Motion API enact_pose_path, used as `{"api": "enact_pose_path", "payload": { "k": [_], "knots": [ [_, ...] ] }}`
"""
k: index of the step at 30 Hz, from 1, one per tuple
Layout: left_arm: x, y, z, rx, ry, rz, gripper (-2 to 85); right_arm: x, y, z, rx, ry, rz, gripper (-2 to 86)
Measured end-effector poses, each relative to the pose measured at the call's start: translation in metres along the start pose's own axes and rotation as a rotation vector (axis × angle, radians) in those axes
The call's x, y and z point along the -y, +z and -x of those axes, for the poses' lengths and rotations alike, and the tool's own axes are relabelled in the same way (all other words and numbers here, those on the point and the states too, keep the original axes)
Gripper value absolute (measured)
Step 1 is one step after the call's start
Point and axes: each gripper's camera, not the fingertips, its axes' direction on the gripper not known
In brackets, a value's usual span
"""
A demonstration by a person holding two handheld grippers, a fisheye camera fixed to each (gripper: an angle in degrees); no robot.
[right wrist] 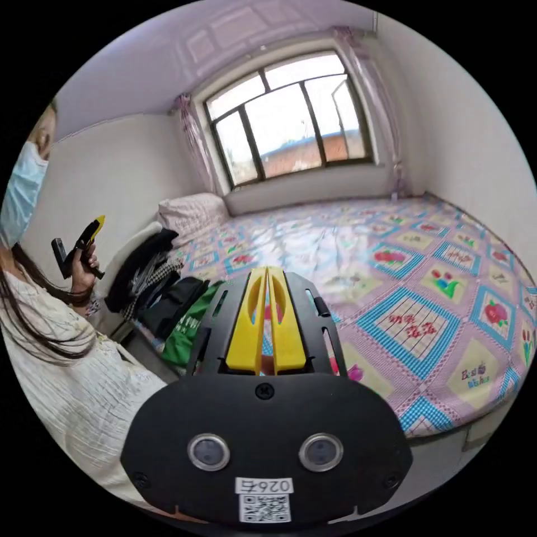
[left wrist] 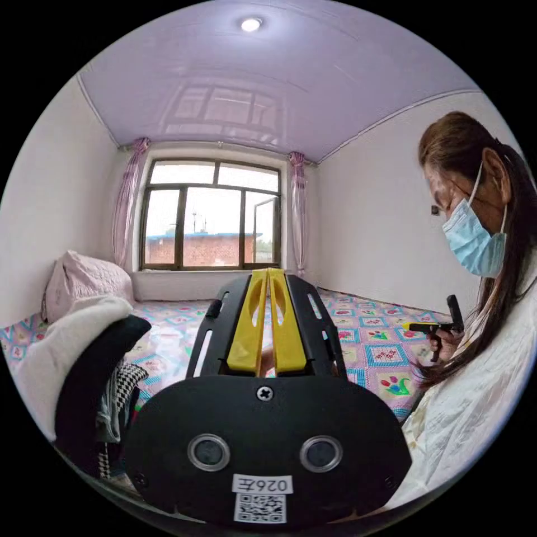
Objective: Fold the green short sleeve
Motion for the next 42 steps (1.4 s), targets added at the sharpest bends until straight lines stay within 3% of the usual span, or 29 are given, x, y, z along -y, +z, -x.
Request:
{"api": "enact_pose_path", "payload": {
  "k": [7,12,15,18,20,23,27,30,34,37,39,42],
  "knots": [
    [0.021,-0.055,-0.052,-0.208,0.031,-0.161,-1.0,-0.025,-0.142,0.029,-0.084,-0.12,-0.449,5.6],
    [0.017,-0.093,-0.068,-0.439,-0.095,-0.451,-0.7,-0.035,-0.198,-0.007,0.146,-0.012,-0.472,1.6],
    [0.023,-0.098,-0.096,-0.54,-0.026,-0.54,0.5,-0.044,-0.228,-0.021,0.101,-0.056,-0.501,-0.1],
    [0.029,-0.093,-0.129,-0.626,0.016,-0.645,7.7,-0.055,-0.255,-0.033,0.032,-0.121,-0.646,0.7],
    [0.035,-0.081,-0.145,-0.721,0.038,-0.664,7.1,-0.055,-0.265,-0.053,0.109,-0.072,-0.709,3.8],
    [0.047,-0.051,-0.175,-0.855,0.147,-0.613,0.7,-0.045,-0.269,-0.091,0.283,-0.072,-0.701,1.6],
    [0.058,-0.005,-0.22,-0.576,0.13,-0.501,0.4,-0.015,-0.248,-0.122,0.335,-0.171,-0.505,-0.7],
    [0.061,0.033,-0.224,-0.611,0.068,-0.443,6.2,0.001,-0.222,-0.148,0.409,-0.142,-0.457,-0.9],
    [0.061,0.081,-0.212,-0.541,0.041,-0.284,0.7,0.021,-0.16,-0.187,0.657,0.015,-0.399,-0.9],
    [0.053,0.129,-0.181,-0.22,-0.079,-0.072,-0.3,0.035,-0.102,-0.18,0.697,-0.001,-0.271,-0.9],
    [0.033,0.182,-0.141,0.093,-0.19,0.187,0.0,0.041,-0.065,-0.169,0.699,0.016,-0.195,-0.9],
    [-0.014,0.266,-0.092,0.415,-0.151,0.553,4.9,0.046,0.001,-0.149,0.771,0.069,-0.059,-0.9]
  ]
}}
